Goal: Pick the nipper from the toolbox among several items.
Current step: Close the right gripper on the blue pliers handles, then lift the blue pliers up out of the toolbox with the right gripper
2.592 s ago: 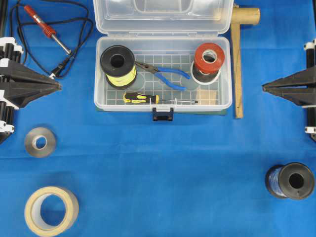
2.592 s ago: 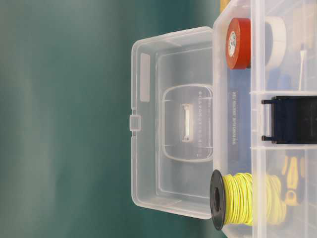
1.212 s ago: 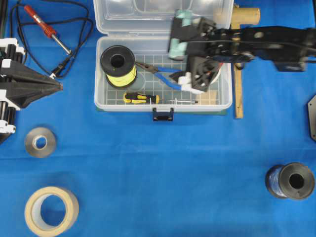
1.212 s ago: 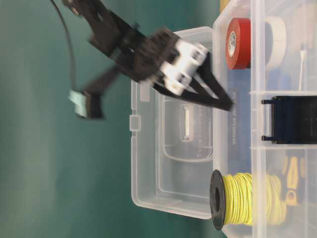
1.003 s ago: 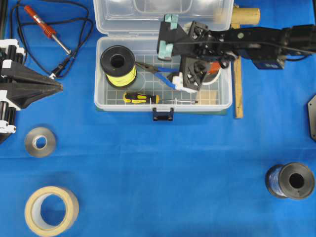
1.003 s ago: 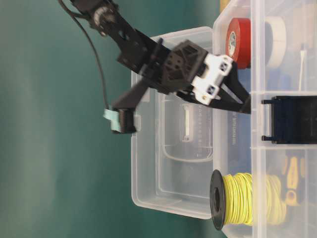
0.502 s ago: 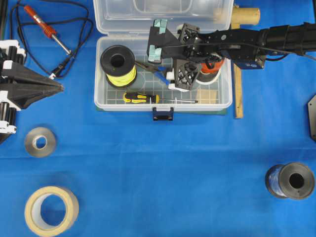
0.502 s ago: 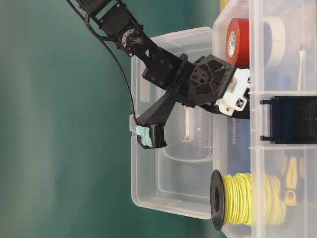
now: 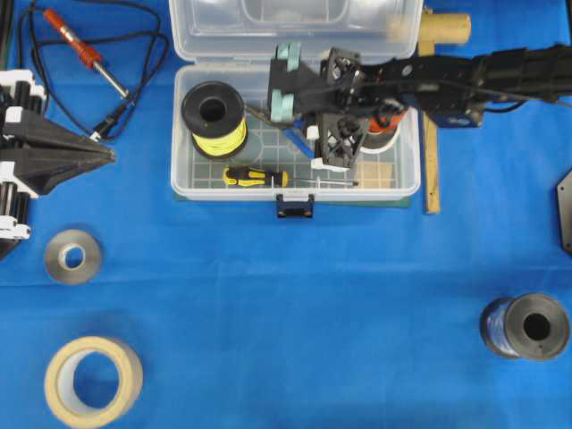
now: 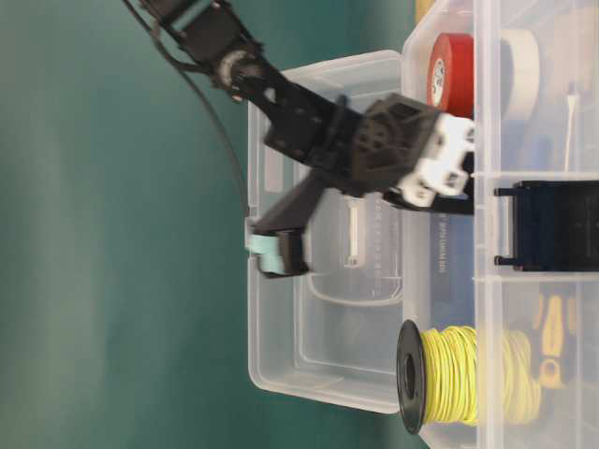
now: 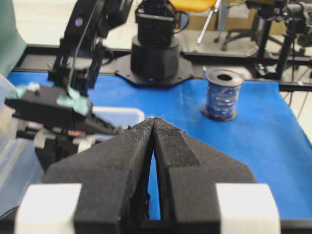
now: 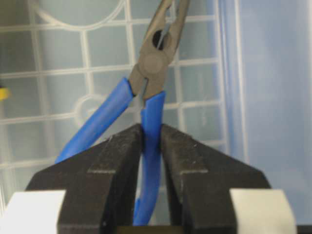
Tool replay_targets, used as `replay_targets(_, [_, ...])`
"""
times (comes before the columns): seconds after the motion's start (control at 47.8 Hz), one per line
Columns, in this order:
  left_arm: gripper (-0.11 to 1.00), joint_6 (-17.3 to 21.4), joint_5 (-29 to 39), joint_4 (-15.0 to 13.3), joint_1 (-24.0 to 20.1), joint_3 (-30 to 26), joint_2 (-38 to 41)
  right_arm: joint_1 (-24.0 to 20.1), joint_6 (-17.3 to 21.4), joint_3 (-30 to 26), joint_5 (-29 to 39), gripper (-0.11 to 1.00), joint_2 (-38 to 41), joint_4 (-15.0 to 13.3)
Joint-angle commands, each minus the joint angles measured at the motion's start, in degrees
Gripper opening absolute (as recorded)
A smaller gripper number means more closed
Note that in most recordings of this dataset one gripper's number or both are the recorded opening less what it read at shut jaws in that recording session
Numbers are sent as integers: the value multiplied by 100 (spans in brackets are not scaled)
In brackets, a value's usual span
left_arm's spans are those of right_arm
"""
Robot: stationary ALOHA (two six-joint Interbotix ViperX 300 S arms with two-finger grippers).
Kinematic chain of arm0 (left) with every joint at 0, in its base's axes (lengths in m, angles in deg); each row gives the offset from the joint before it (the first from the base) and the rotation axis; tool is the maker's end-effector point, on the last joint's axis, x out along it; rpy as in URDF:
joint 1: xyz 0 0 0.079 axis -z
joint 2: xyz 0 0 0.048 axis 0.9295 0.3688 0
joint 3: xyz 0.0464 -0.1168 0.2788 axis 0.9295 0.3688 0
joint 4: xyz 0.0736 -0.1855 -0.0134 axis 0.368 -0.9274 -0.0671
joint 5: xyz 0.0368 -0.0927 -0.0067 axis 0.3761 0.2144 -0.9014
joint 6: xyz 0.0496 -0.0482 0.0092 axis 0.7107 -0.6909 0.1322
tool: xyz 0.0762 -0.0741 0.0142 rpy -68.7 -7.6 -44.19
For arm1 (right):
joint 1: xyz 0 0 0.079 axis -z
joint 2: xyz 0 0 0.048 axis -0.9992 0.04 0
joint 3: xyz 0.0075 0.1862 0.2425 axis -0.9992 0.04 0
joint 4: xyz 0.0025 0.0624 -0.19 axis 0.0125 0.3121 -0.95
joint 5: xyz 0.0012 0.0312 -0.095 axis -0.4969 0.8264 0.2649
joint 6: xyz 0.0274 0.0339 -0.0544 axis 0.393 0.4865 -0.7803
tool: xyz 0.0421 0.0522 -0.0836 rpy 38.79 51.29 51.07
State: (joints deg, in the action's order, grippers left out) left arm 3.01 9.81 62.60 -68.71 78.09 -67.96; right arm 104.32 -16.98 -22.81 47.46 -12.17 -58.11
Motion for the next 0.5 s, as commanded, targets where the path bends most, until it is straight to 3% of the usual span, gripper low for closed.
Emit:
replay_targets(0.0, [0,0,-26,0,-9,-53,26,9,-9,-62,44,13,-536,0])
replay_targets(0.293, [0,0,-26,0,-9,-53,26,62,35,-44,554,13,-1854,-9])
replay_targets(0.481, [0,0,-26,0,-9,-53,26,-343,141,132,554,13,-2505,18])
